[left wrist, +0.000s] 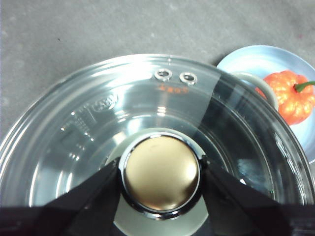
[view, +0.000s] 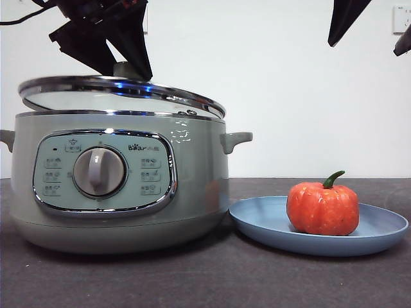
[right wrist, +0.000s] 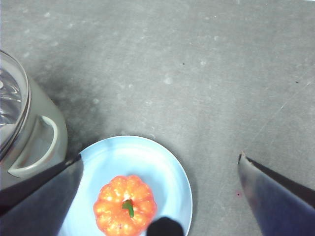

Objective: Take the pumpkin out from the steamer,put the pumpkin in the blue plate,close the lid

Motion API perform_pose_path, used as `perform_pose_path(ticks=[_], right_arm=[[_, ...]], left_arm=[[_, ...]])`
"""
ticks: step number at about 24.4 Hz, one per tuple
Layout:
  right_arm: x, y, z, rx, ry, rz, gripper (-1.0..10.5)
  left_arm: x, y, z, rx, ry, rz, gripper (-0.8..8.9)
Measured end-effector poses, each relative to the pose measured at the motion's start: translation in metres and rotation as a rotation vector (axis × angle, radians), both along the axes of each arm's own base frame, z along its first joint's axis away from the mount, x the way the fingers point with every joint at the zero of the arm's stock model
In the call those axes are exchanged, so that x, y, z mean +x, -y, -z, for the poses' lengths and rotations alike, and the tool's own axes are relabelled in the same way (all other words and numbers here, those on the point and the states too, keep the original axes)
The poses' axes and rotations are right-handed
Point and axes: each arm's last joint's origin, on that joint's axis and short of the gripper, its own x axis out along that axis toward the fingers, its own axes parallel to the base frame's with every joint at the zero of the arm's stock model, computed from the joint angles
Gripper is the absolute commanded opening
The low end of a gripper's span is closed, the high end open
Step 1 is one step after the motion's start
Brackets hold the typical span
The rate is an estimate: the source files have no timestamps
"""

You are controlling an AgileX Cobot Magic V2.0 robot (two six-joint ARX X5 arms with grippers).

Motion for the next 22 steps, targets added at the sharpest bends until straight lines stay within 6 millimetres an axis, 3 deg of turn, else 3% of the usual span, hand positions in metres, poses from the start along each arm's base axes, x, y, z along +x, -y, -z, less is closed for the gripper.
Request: perform_pose_path(ticks=[12,13,15,16,22], right_arm=[[-0.0008,0.0003,0.0012,-0.006,-0.014,0.000,5.9],[-0.0009,0.0003,0.0013,-0.006,-0.015,0.000,5.9],[-0.0011,0.0005,0.0017,-0.008,-0.020,0.000,5.9],[-0.0013,0.0005,0.0019,-0.009,-0.022,0.000,5.9],[-0.0019,0.0007,0.0026,-0.011,-0.032,-0.003,5.9]], left_arm=[[-0.0004,0.0028,0.0072,0.039,-0.040,0.008,0.07],[-0.0003,0.0028,0.0074,0.039,-0.041,0.008,0.67],[-0.0002,0.0029,0.0073,0.039,-0.041,0.008,3.75],[-0.0002,0.0029,0.0074,0.040,-0.042,0.008,4.39],[-0.0007,0.0027,0.0063,0.040,-0.053,0.008,4.36]])
